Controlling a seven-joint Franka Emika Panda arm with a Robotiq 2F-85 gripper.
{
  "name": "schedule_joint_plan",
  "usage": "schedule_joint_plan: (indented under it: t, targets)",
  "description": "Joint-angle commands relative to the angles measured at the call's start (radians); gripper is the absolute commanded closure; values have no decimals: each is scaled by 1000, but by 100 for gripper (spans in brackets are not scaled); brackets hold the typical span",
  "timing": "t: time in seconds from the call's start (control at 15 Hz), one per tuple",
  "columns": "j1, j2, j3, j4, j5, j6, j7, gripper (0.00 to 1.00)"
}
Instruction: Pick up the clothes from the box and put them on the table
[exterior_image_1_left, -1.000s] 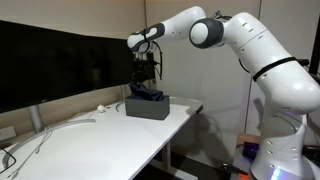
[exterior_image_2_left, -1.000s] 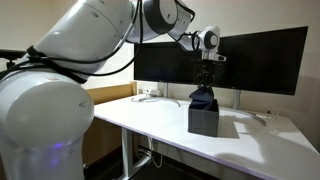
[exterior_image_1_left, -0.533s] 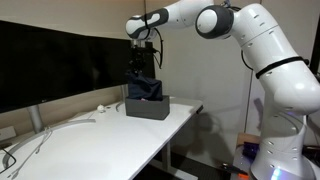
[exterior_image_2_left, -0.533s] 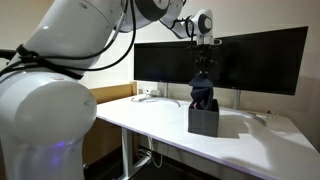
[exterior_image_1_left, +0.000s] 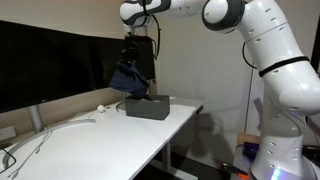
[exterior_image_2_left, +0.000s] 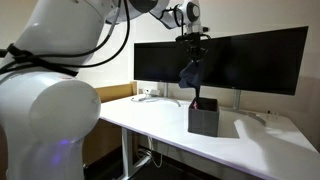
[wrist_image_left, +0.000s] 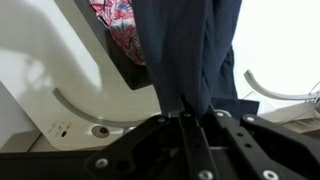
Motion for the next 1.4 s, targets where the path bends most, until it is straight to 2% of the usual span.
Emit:
schedule_joint_plan:
  t: [0.0,0.73,1.33]
  targets:
    - [54,-64,7,-55,-40,21,15,88]
    - [278,-91,39,-65,-109,28,46,89]
    - [393,-25,87,-61,-63,14,34,90]
